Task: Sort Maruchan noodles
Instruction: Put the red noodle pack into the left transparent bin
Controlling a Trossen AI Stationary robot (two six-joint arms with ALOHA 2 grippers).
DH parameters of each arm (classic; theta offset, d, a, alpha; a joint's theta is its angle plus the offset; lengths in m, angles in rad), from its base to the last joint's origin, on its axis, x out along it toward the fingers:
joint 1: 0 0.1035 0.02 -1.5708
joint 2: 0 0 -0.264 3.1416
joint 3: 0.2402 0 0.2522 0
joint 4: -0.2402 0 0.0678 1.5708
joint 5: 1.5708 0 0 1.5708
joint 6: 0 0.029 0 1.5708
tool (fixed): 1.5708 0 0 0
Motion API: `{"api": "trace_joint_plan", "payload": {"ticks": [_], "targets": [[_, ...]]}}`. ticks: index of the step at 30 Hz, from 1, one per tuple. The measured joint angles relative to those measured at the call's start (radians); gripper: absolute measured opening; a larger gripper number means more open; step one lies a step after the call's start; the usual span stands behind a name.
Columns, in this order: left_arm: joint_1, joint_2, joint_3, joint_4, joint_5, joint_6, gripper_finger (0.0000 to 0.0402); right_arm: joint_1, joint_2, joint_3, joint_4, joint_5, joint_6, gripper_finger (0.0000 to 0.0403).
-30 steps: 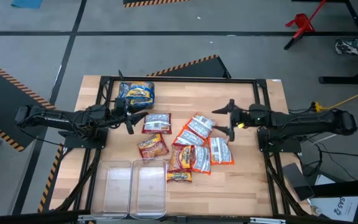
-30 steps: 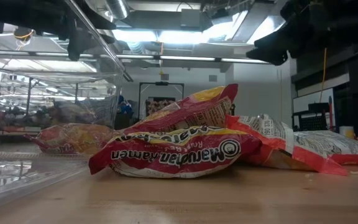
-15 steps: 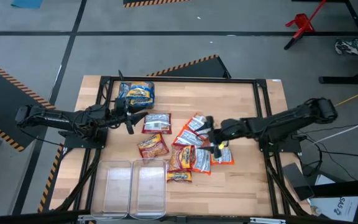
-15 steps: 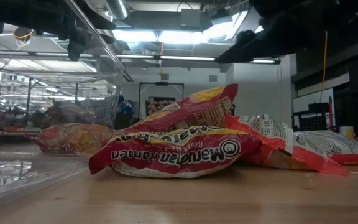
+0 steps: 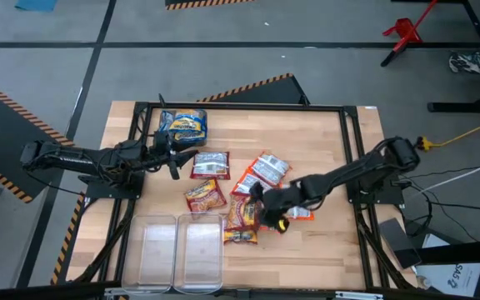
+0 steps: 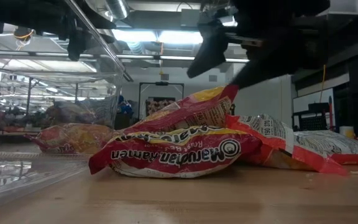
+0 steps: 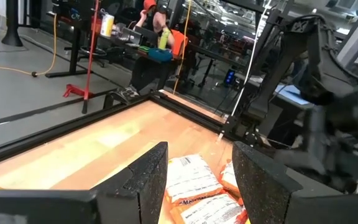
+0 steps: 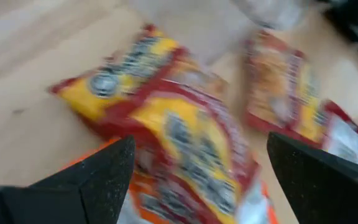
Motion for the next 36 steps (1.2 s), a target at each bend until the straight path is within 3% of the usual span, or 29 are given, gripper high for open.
{"api": "trace_joint_plan", "payload": {"ticks": [8,16,24,28,32,36], "targets": [[0.0,0.0,0.0,0.0,-0.014,0.0,0.0173,0.026,0.069,0.034,-0.001,-0.027,-0.01,0.0349],[0.0,0.0,0.0,-0.003,-0.039,0.001,0.0173,-0.044,0.078,0.035,0.033,-0.033,-0.016,0.0349],[0.0,0.0,0.0,-0.006,-0.048,0.001,0.0173,-0.064,0.19,0.035,0.119,-0.098,-0.015,0.0349],[0.0,0.0,0.0,-0.006,-0.056,0.008,0.0173,-0.065,0.211,0.035,0.163,-0.05,-0.013,0.0347],[0.0,0.0,0.0,-0.006,-0.066,0.008,0.0173,-0.065,0.212,0.035,0.189,-0.002,-0.012,0.032],[0.0,0.0,0.0,-0.005,-0.066,0.007,0.0173,-0.065,0.212,0.035,0.19,0.008,-0.011,0.0262]]}}
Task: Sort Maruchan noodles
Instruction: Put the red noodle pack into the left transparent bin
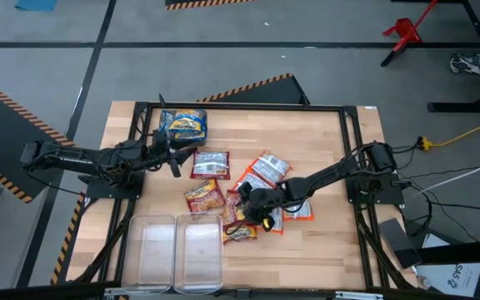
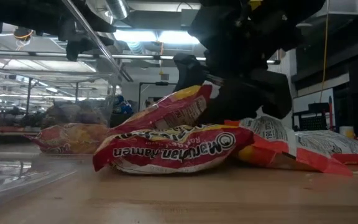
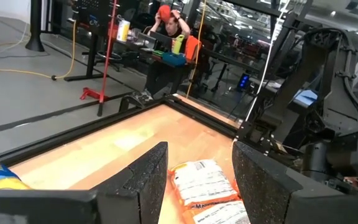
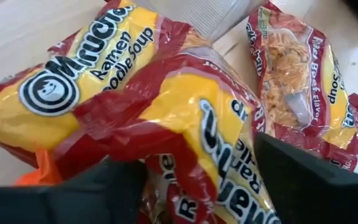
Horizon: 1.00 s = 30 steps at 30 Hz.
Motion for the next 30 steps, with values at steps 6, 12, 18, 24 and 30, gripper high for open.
{"api": "trace_joint_plan", "payload": {"ticks": [6,12,18,24,30], "targets": [[0.0,0.0,0.0,0.001,0.0,-0.006,0.0173,0.0,-0.004,0.0,0.002,0.024,0.004,0.0151],[0.0,0.0,0.0,0.003,0.0,-0.007,0.0173,0.0,-0.024,0.0,0.015,0.068,-0.001,0.0031],[0.0,0.0,0.0,0.011,0.037,-0.005,0.0173,-0.014,-0.108,-0.001,0.005,0.094,-0.007,0.0019],[-0.003,0.001,0.0,0.008,0.074,0.076,0.0173,-0.075,-0.243,-0.001,0.014,0.121,-0.008,0.0004],[-0.018,0.03,0.0,0.023,0.103,0.223,0.0175,-0.155,-0.374,-0.001,0.074,0.08,0.042,0.0008]]}}
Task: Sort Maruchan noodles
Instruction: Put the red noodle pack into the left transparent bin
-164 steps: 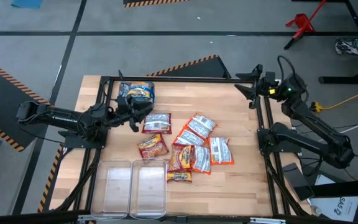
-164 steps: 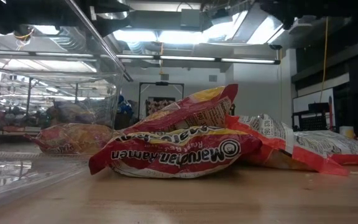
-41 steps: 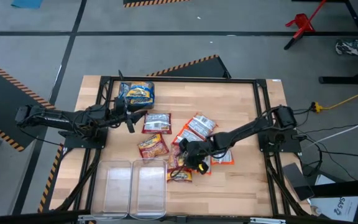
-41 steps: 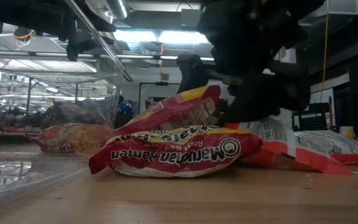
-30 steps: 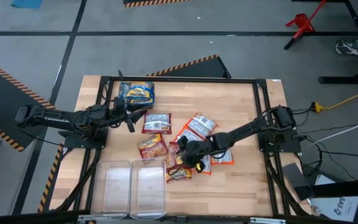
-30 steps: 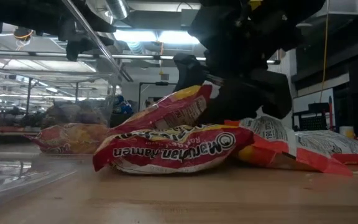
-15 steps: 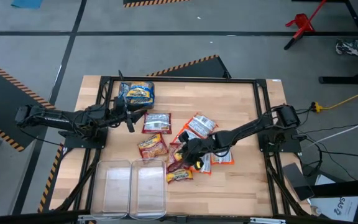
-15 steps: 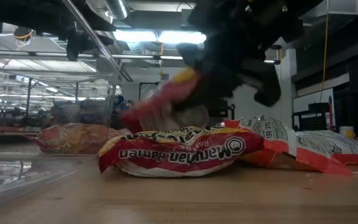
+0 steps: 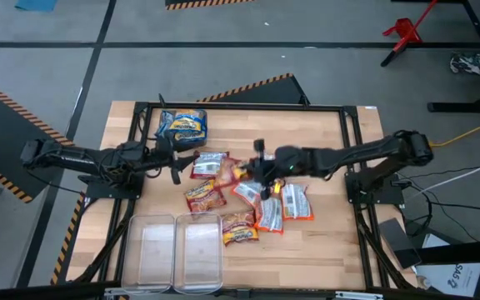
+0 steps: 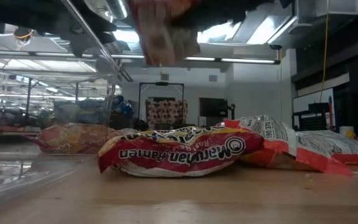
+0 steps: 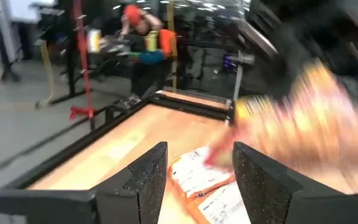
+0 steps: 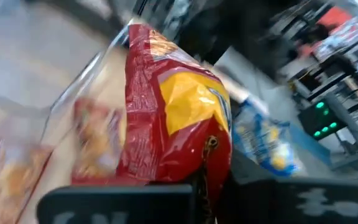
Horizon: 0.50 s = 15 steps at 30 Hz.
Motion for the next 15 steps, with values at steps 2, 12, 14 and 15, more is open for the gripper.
{"api": "trace_joint_plan", "payload": {"ticks": [2,12,14,15], "targets": [[-0.009,0.014,0.0,0.02,0.027,0.076,0.018,-0.028,-0.029,0.0,0.052,-0.034,0.032,0.0004],[-0.044,0.082,0.0,0.191,0.046,0.4,0.0226,-0.142,-0.043,0.0,0.265,-0.275,0.247,0.0002],[-0.044,0.101,0.0,0.194,0.042,0.418,0.0234,-0.142,-0.042,0.0,0.271,-0.275,0.251,0.0003],[-0.044,0.111,0.0,0.193,0.04,0.43,0.0237,-0.142,-0.042,0.0,0.279,-0.275,0.251,0.0004]]}}
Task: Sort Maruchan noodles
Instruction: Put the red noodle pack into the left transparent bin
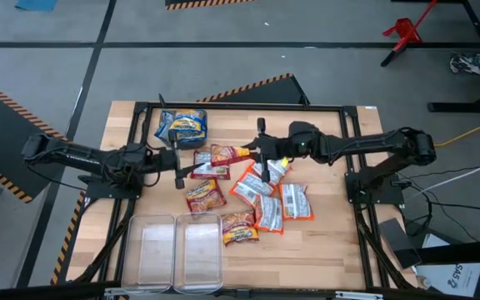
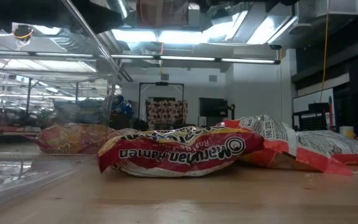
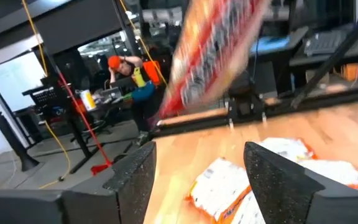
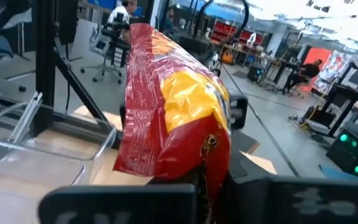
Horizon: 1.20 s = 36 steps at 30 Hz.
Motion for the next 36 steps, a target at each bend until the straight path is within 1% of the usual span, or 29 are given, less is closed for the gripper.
{"api": "trace_joint_plan", "payload": {"ticks": [3,6,9,11,16,20,22,25,30,36], "targets": [[0.0,0.03,0.0,0.026,-0.008,0.009,0.0244,0.002,0.0,0.0,-0.001,0.0,0.001,0.0004],[0.0,0.055,0.0,0.092,-0.005,0.011,0.0248,0.002,0.0,0.0,-0.004,0.0,0.001,0.0002],[0.0,0.075,0.0,0.162,0.02,0.033,0.0252,0.002,0.0,0.0,-0.017,0.0,0.001,0.0002],[0.0,0.087,0.003,0.179,0.039,0.034,0.0255,0.002,0.0,0.0,-0.013,0.0,0.0,0.0002],[-0.006,0.138,0.049,0.179,0.073,0.034,0.026,0.002,0.001,0.0,-0.013,0.0,-0.006,0.0003],[-0.006,0.191,0.103,0.176,0.083,0.068,0.0259,0.002,0.016,0.0,-0.02,0.002,-0.006,0.0003],[-0.006,0.22,0.127,0.168,0.083,0.082,0.0261,0.002,0.031,0.002,0.0,0.005,-0.006,0.0003],[-0.006,0.261,0.162,0.143,0.086,0.082,0.0262,0.002,0.035,0.0,-0.017,0.002,-0.006,0.0003],[-0.006,0.317,0.203,0.072,0.086,0.082,0.026,0.003,0.042,0.001,-0.011,0.0,-0.005,0.0003],[0.001,0.354,0.224,0.067,0.059,0.082,0.0259,0.003,0.042,0.001,-0.008,-0.051,0.016,0.0003]]}}
